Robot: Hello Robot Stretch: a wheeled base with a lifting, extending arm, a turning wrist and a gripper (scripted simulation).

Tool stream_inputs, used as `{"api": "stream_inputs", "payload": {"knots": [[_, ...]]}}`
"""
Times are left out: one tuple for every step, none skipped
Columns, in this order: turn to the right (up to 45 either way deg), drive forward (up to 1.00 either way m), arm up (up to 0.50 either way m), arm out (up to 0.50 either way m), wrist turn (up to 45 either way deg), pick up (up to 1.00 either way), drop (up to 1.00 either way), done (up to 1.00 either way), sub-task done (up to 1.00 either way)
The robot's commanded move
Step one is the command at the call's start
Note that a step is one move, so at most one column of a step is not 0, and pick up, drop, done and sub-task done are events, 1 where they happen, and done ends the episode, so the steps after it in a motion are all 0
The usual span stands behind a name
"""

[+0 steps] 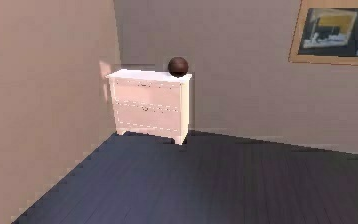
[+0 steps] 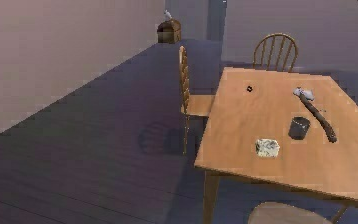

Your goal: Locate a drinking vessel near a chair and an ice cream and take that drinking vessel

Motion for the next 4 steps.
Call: {"api": "stream_inputs", "payload": {"knots": [[-15.0, 0.00, 0.00, 0.00, 0.0, 0.00, 0.00, 0.00, 0.00], [-3.0, 0.00, 0.00, 0.00, 0.0, 0.00, 0.00, 0.00, 0.00], [0.0, 0.15, 0.00, 0.00, 0.0, 0.00, 0.00, 0.00, 0.00], [-45.0, 0.00, 0.00, 0.00, 0.0, 0.00, 0.00, 0.00, 0.00]]}}
